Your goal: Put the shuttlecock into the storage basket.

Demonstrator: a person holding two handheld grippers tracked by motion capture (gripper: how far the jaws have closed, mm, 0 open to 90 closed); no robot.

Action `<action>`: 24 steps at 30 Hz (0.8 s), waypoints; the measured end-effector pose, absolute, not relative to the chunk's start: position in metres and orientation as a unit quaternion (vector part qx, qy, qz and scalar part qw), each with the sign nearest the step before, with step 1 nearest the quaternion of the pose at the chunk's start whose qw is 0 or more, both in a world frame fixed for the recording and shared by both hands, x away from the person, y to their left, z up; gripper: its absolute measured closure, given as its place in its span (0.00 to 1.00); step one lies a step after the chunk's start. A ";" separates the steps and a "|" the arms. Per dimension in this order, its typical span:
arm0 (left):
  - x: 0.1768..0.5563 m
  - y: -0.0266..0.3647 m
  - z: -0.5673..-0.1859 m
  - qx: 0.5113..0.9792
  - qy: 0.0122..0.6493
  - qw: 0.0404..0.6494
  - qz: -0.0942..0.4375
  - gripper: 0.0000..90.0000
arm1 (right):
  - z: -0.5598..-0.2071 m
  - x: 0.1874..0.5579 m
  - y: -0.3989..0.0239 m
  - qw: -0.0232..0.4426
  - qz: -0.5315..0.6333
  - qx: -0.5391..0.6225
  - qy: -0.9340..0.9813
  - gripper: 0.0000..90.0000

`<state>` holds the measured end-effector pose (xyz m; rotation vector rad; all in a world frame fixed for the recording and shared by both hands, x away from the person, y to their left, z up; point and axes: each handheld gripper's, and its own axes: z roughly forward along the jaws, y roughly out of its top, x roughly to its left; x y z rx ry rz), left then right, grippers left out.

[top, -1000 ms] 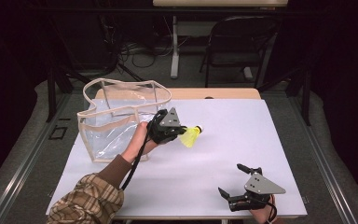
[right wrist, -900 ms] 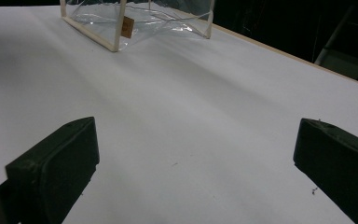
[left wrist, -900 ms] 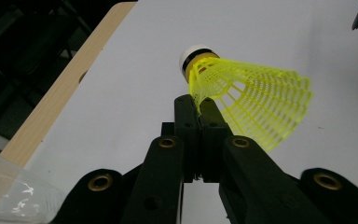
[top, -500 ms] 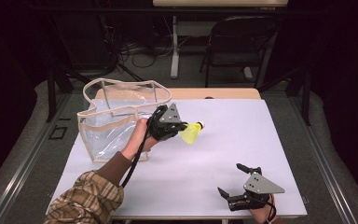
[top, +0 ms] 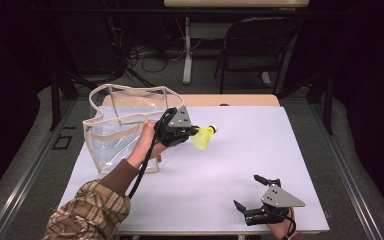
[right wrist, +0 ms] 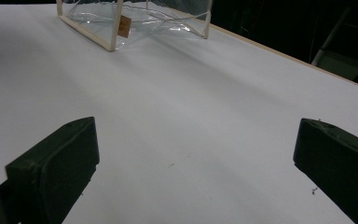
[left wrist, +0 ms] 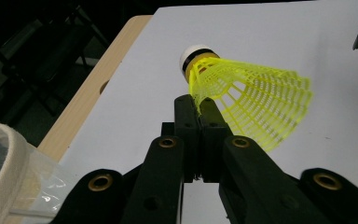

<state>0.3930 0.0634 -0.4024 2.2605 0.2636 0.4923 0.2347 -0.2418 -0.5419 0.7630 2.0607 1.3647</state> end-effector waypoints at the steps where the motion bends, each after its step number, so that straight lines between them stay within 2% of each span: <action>1: 0.394 0.064 -0.402 0.891 0.104 0.396 0.195 0.99 | -0.542 0.235 -0.242 0.274 0.507 0.284 0.766 0.00; 24: 0.398 0.062 -0.377 0.887 0.103 0.397 0.214 0.99 | -0.542 0.236 -0.242 0.276 0.507 0.281 0.767 0.00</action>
